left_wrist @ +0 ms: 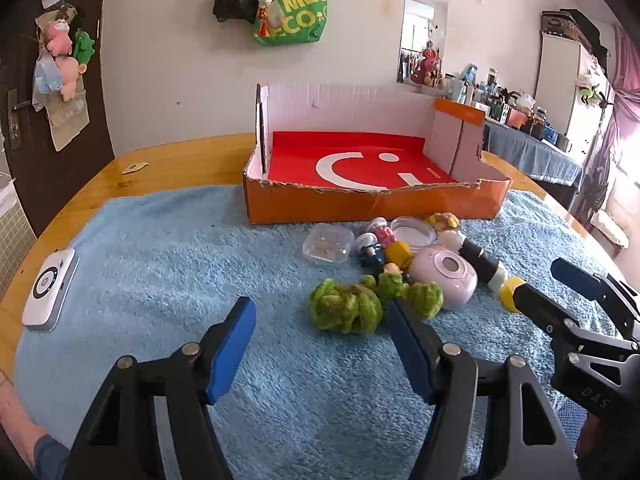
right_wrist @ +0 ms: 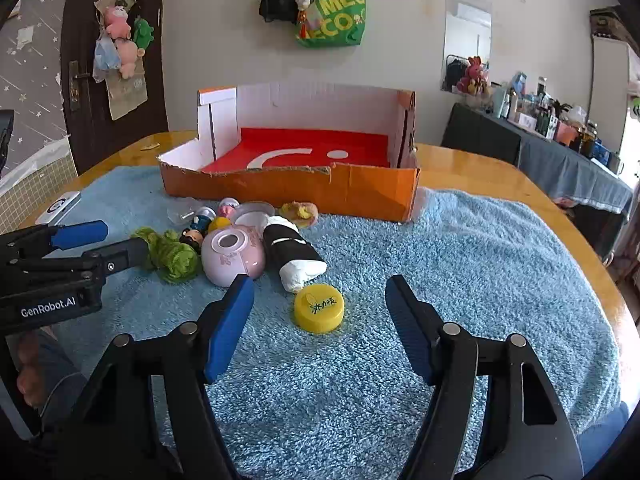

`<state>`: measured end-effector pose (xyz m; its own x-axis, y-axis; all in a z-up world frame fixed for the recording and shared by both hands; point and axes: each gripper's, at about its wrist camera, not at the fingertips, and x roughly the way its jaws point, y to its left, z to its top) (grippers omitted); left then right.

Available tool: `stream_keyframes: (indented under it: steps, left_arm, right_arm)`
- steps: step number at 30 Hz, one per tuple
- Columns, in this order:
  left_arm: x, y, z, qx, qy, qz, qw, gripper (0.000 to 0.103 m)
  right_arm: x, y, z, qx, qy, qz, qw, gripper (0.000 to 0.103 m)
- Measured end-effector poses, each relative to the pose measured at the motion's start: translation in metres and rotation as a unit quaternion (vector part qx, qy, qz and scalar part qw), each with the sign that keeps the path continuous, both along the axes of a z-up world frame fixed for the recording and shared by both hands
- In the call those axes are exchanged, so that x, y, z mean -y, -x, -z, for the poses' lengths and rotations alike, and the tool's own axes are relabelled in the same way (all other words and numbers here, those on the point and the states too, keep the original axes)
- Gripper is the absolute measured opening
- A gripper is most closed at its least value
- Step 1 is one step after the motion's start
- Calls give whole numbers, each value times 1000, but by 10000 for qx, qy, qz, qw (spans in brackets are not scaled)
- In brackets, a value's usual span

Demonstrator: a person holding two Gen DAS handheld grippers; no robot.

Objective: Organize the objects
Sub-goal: 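Grasp the green crocheted ball with the left gripper while the right gripper grasps the yellow lid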

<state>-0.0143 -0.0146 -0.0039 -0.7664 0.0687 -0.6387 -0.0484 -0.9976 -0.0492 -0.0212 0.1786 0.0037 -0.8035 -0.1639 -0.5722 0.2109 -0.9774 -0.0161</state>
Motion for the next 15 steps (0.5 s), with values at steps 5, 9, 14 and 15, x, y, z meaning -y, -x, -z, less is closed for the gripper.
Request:
stream_keyframes:
  steps: [5,9,14,15]
  left_arm:
    - [4,8,5,126,-44,62,9999,64]
    - [5,13,5,140,-72,86,9998,64]
    - [2,17,7,153,-79,160,9997,64]
    - [1,18,8,160,-86,168,9997,64]
  right_arm:
    - [-1,7,5,149,34,9,9999,63]
    - [-2,12,9,235,76,43,9997,61]
    - [-2,16,12,323,105,35,9994,59]
    - [-2,17,13,346,114,29,9993,58]
